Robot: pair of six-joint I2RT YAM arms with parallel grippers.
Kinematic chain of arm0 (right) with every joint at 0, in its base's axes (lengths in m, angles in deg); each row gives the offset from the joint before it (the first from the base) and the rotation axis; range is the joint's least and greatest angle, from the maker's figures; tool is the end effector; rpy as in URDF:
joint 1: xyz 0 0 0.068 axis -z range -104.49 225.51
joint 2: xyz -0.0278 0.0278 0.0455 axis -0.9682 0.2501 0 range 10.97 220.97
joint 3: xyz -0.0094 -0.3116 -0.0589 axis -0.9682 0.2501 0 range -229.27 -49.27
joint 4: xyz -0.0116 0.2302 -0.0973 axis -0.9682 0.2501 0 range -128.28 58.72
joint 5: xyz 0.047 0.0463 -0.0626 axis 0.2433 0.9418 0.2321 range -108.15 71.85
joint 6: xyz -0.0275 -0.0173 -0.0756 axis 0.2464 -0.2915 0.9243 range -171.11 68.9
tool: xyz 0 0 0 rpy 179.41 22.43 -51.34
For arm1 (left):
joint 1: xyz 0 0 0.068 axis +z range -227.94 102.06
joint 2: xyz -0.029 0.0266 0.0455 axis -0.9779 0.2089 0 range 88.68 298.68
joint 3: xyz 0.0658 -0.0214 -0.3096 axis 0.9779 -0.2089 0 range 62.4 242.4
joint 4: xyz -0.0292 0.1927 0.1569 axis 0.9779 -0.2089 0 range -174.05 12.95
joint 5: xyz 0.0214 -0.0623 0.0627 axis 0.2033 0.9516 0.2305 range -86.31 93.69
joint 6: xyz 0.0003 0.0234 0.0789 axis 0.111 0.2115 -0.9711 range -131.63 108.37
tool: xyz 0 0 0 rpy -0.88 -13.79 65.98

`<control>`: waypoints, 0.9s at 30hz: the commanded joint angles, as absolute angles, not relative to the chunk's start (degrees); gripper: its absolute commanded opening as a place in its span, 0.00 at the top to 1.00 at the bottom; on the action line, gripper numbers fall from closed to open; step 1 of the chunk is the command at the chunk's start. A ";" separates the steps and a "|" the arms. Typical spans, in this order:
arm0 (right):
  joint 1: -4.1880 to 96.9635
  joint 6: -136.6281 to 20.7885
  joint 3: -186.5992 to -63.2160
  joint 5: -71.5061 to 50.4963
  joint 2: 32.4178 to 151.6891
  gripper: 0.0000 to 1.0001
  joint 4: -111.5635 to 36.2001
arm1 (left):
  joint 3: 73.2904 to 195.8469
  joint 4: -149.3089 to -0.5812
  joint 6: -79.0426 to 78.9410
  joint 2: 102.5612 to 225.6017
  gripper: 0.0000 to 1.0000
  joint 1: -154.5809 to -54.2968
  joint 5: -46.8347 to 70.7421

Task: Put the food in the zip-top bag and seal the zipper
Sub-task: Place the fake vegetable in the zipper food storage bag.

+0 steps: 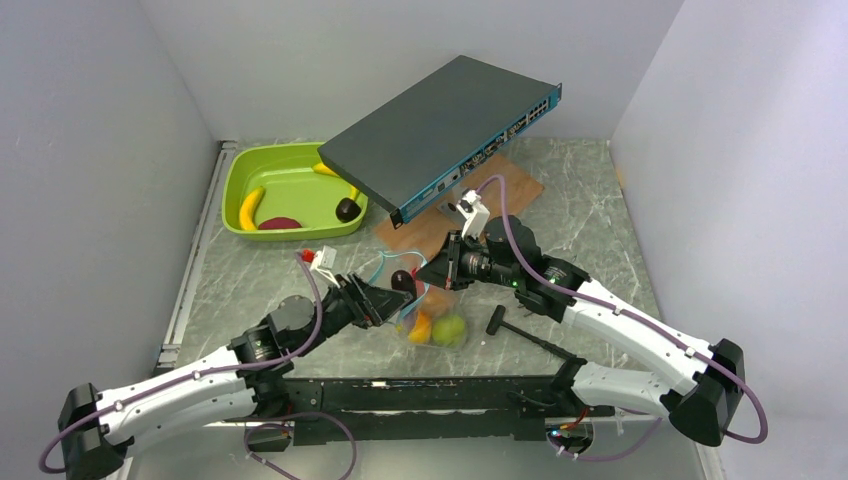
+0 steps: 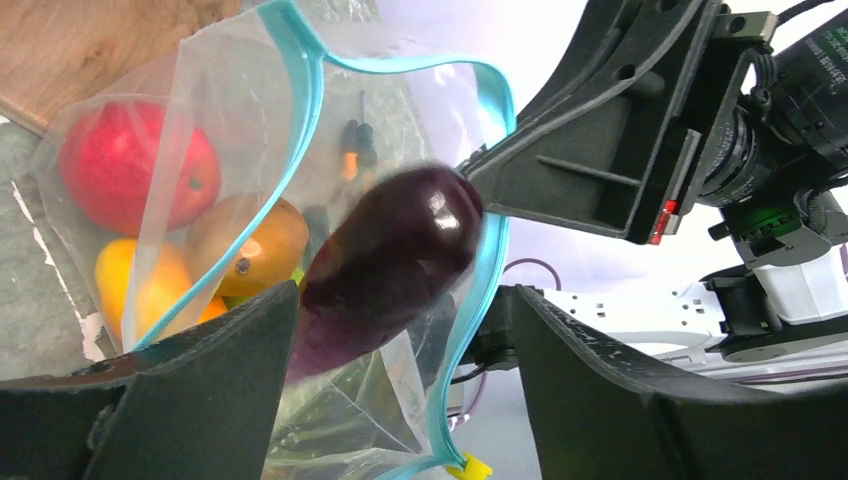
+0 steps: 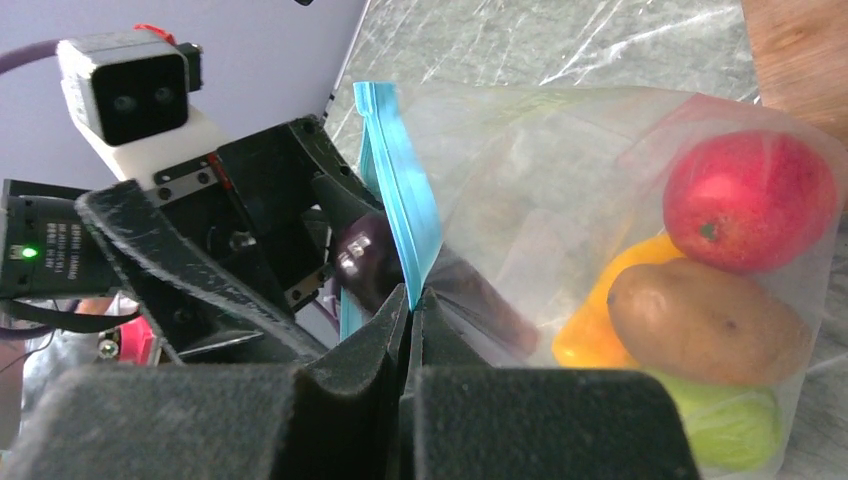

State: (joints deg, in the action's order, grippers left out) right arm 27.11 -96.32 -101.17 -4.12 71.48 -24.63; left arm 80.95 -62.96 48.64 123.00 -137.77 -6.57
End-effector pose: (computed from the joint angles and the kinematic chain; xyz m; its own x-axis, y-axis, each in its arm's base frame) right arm 0.1462 0.1907 0.3531 -0.7978 0.1385 -0.5868 -0.4376 0.5366 0.7215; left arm 0.0860 -0.1226 0.2782 -0.6684 -0.5505 -0.5001 0.3646 0.3436 -0.8655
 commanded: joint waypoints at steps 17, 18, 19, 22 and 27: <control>27.59 -95.51 -100.80 -3.54 70.95 1.00 -27.47 | 103.32 -101.35 40.92 122.31 0.09 -137.97 -13.22; 27.57 -95.57 -100.71 -3.49 70.98 1.00 -27.51 | 103.24 -102.43 41.39 121.81 0.09 -137.92 -14.02; 27.60 -95.58 -100.65 -3.40 71.05 1.00 -27.67 | 102.96 -103.10 41.90 121.26 0.09 -137.96 -14.64; 27.61 -95.75 -100.59 -3.07 71.40 1.00 -27.99 | 100.46 -103.25 43.77 119.83 0.10 -137.97 -14.96; 27.61 -95.75 -100.79 -2.77 71.76 1.00 -28.00 | 96.87 -99.88 45.78 119.90 0.20 -137.92 -11.95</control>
State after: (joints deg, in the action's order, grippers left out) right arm 27.42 -96.19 -100.65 -3.88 71.83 -25.06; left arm 98.82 -100.91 43.81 119.46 -137.75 -12.73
